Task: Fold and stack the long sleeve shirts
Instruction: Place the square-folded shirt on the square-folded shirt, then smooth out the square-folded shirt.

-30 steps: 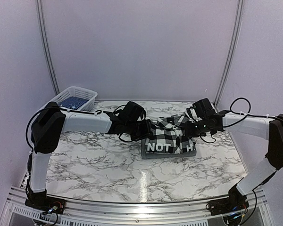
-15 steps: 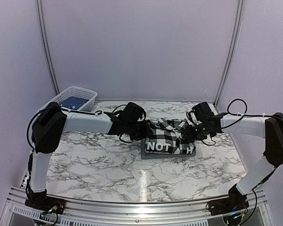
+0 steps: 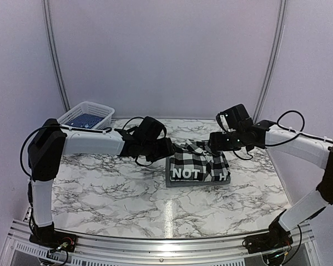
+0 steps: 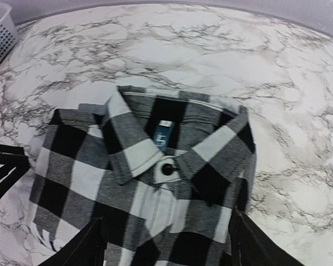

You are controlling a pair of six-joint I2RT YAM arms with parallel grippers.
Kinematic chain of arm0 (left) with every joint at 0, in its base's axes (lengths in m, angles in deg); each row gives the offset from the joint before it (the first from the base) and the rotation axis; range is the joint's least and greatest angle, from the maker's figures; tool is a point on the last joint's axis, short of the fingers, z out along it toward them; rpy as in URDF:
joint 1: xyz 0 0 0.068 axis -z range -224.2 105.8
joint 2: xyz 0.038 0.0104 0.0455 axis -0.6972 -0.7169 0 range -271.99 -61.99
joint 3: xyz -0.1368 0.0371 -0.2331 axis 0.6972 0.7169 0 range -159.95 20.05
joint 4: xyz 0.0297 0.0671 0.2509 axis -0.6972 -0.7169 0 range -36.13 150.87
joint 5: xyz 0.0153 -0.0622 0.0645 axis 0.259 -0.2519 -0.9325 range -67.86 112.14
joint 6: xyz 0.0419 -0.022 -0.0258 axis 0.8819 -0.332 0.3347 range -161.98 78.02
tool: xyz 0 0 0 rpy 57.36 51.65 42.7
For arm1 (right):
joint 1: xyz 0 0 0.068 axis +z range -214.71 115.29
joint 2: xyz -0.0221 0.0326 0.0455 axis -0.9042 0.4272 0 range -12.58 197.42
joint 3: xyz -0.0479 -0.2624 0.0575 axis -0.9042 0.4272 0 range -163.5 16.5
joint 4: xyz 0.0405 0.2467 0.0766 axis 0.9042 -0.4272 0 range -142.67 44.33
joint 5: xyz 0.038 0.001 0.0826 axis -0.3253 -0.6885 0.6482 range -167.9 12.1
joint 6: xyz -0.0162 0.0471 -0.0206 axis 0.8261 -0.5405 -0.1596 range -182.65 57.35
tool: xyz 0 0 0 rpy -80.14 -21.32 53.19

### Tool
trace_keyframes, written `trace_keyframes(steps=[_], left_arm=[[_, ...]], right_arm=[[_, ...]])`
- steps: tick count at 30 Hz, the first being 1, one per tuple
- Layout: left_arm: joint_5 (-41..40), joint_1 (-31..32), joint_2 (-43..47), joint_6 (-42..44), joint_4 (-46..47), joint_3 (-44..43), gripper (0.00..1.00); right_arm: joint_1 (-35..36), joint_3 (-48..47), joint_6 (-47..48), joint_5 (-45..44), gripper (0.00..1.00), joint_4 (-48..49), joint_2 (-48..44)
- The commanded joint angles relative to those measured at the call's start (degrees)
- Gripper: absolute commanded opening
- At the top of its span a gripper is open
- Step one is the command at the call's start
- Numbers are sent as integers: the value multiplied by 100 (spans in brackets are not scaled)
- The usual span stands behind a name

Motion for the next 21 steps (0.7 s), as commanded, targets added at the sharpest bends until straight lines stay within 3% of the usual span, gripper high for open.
trace_keyframes(steps=[1, 11, 21], left_arm=[[-186, -70, 353, 161, -194, 179, 62], [-84, -226, 716, 248, -190, 687, 62], [-100, -331, 1123, 514, -193, 1117, 63]], right_arm=[[622, -491, -207, -177, 72, 1, 424], [1262, -758, -446, -478, 78, 234, 1542], [1377, -363, -628, -650, 87, 459, 1532]])
